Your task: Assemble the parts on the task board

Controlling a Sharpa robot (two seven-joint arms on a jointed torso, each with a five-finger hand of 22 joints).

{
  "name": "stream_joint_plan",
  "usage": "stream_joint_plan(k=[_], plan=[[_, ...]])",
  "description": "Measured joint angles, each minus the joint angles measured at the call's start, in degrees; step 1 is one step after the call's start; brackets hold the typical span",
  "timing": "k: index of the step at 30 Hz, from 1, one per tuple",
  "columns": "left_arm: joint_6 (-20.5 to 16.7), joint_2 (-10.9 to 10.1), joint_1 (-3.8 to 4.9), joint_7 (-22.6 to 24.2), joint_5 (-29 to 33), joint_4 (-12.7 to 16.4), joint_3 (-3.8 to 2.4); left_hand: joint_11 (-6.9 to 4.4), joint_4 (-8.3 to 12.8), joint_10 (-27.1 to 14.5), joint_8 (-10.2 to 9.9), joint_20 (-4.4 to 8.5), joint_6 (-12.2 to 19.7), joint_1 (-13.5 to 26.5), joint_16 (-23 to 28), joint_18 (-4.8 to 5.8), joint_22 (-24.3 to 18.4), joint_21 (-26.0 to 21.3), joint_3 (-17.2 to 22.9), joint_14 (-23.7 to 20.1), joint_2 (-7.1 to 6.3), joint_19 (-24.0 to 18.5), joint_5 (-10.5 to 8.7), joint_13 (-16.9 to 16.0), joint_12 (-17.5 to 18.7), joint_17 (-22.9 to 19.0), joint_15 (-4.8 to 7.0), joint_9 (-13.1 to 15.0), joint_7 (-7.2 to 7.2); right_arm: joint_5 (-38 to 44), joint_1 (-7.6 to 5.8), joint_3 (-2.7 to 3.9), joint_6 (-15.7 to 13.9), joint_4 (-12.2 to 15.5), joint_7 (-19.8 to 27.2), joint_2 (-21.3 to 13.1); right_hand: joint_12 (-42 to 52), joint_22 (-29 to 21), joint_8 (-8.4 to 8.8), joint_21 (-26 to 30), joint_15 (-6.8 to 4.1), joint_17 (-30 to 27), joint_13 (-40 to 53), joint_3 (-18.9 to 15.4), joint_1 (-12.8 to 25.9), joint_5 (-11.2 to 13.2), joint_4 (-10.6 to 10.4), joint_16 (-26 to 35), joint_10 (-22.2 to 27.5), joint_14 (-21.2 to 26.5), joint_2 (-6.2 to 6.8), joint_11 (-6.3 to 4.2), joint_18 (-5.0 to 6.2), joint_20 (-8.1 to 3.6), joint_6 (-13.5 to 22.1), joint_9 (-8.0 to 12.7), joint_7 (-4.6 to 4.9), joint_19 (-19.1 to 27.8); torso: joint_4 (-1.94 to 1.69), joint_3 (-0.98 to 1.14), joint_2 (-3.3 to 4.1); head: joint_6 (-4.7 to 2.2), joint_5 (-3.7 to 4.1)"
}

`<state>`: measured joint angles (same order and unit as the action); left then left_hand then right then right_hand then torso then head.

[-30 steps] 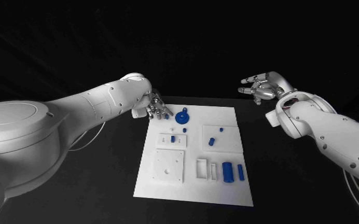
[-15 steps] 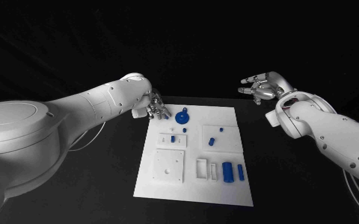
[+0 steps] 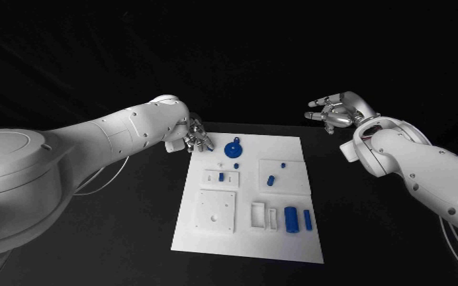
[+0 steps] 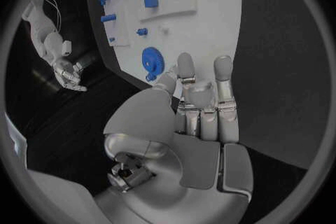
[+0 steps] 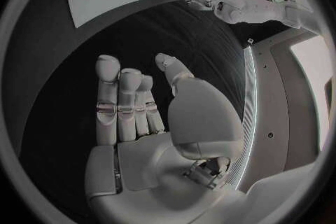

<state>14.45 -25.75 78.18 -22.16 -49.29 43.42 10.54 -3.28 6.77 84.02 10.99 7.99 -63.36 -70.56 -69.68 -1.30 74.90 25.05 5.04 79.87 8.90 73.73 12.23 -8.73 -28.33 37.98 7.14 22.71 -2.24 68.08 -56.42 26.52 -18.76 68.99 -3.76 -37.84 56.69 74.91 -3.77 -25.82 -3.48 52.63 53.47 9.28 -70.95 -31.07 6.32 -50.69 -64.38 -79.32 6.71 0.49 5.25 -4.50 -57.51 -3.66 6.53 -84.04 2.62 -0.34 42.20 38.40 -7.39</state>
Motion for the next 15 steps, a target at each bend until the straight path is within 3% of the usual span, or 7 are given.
stream_joint_plan(k=[8,15], plan=[[-4.79,-3.77,0.10,-1.23,2.55,6.19,-0.12,0.00,1.40,0.00,0.07,0.00,-0.54,1.48,0.00,0.00,0.04,0.00,2.84,0.50,-0.88,0.41,2.47,-0.27,-0.51,0.74,-0.11,-0.01,-0.54,0.00,0.00,0.00,0.51,-0.13,-0.16,-0.14,0.00,0.00,0.00,0.00,0.00,0.00,0.00,0.00,0.00,0.00,0.00,0.00,-0.01,0.00,0.00,0.01,0.00,0.00,0.00,0.00,0.00,0.00,-0.30,0.03,-0.24,0.08,0.09],[-8.31,-8.76,1.07,-2.75,5.73,14.64,-0.16,0.01,1.84,0.01,0.07,0.00,-0.91,2.45,0.01,0.00,0.04,-0.23,3.28,0.59,-1.22,0.41,4.62,-0.34,-0.91,1.05,-0.20,0.00,-0.91,0.00,0.00,0.00,0.85,-0.28,-0.24,-0.24,0.00,0.00,0.00,0.00,0.00,0.00,0.01,0.00,0.00,0.00,0.00,0.00,-0.01,0.00,0.00,0.01,-0.01,0.00,0.00,0.00,0.00,0.00,-0.43,0.14,-0.50,0.23,-0.23]])
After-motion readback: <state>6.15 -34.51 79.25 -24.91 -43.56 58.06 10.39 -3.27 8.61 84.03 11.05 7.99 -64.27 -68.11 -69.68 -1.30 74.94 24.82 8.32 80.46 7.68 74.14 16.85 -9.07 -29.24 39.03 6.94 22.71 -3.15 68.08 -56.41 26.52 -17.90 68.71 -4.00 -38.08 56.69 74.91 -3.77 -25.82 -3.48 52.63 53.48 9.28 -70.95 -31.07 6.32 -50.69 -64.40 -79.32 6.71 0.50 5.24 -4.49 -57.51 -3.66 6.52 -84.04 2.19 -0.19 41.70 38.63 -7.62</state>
